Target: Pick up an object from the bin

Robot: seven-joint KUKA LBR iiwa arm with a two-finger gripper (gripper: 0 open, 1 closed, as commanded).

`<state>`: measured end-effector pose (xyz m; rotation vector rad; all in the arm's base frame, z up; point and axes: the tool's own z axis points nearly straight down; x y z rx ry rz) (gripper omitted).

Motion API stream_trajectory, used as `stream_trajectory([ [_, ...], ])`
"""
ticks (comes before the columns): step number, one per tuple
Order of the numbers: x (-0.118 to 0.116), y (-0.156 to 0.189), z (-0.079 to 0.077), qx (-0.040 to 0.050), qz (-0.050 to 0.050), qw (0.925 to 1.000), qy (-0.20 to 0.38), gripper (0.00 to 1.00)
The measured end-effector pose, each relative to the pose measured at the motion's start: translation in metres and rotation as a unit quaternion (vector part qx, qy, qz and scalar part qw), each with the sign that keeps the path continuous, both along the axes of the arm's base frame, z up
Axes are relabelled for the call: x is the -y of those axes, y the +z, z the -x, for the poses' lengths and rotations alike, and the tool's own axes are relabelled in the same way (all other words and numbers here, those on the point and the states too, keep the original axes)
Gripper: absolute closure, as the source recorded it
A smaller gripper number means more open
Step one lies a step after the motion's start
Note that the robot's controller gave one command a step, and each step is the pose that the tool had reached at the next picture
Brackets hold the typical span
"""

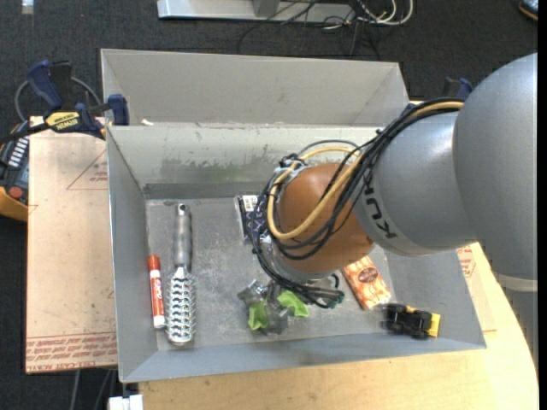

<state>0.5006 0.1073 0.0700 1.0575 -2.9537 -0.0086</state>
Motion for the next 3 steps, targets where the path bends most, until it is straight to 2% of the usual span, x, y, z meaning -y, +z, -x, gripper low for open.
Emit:
stream_trajectory([
  [1, 0.0, 0.0, 0.0, 0.0, 0.0, 1.0, 0.0, 1.0],
  [2, 0.0, 0.007, 0.002, -0.0042, 0.001, 1.0, 0.0, 1.0],
  [3, 0.0, 0.037, 0.002, -0.0034, 0.0, 1.0, 0.0, 1.0],
])
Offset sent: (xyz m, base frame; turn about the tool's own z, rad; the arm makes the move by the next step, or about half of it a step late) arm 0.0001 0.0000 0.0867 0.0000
